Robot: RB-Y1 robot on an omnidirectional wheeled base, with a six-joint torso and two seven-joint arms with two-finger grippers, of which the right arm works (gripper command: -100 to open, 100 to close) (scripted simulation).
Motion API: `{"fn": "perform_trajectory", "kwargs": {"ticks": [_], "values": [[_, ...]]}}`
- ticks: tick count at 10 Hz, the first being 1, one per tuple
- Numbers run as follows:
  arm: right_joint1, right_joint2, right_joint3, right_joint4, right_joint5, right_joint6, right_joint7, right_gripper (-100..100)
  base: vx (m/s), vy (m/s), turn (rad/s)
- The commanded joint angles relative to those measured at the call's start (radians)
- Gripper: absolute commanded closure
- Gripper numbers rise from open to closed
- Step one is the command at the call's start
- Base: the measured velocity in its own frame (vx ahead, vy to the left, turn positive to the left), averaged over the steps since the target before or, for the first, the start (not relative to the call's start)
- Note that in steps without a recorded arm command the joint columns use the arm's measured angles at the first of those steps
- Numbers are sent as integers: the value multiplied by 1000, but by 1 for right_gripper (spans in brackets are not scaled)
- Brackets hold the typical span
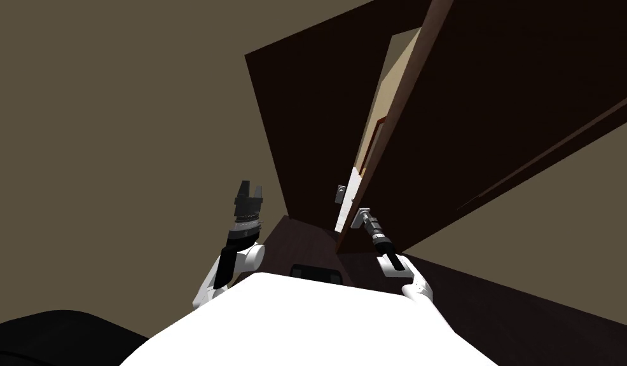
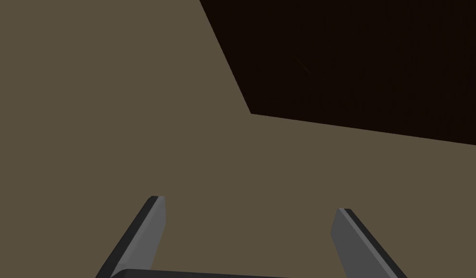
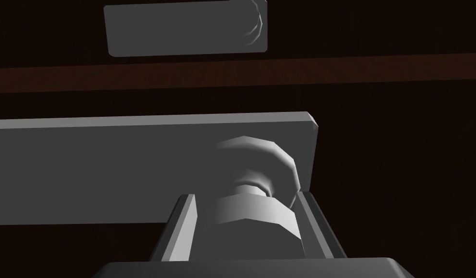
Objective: Pull the door open
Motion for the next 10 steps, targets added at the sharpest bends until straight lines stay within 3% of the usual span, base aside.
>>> {"fn": "perform_trajectory", "kwargs": {"ticks": [1, 3, 4, 6, 10], "values": [[4, 2, 3, 2, 0, 0, 0, 100, -22, -1, -5], [4, 2, 3, 2, 0, 0, 0, 100, -13, 0, -7], [18, -20, 15, -2, 5, -17, -21, 100, -110, -77, 154], [31, -41, 28, -7, 9, -38, -43, 100, -172, -144, 179], [75, -110, 72, -25, 23, -104, -115, 100, -206, -167, 180]]}}
